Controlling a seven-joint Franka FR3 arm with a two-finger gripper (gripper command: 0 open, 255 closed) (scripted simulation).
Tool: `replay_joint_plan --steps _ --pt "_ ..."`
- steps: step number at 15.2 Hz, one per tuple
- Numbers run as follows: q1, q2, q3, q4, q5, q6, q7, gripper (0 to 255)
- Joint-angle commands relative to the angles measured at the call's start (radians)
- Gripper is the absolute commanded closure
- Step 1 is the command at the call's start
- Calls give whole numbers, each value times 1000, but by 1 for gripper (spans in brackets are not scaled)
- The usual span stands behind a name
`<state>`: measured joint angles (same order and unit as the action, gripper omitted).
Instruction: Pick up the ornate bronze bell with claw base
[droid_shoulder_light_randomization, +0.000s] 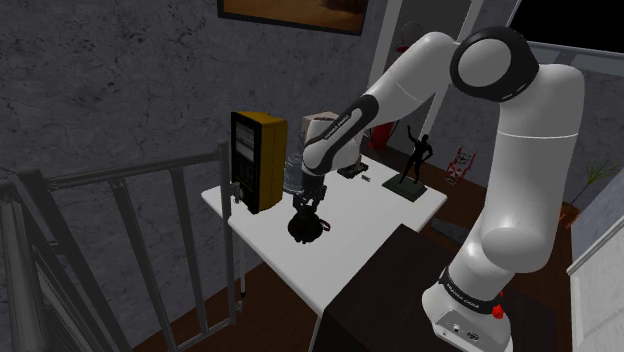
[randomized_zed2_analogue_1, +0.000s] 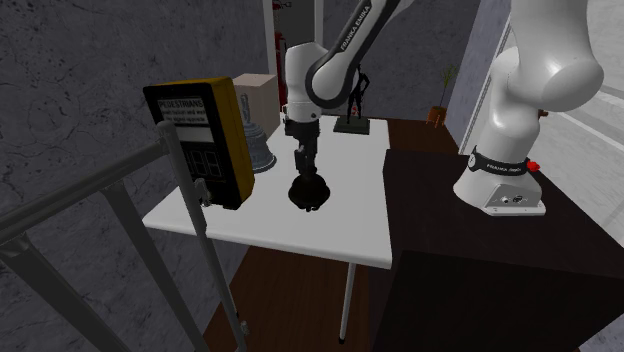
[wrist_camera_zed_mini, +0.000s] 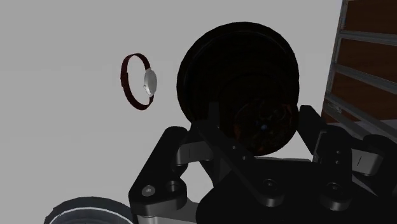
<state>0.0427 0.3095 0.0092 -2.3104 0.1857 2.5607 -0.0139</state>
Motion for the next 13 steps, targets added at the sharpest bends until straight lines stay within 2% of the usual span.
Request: replay_joint_plan --steps 1,11,13 --pt "2 -24 -2 -2 -5 -22 6 255" --pt "5 -140 -10 6 -28 -144 32 255" --pt "5 -141 -10 6 -28 -146 32 255"
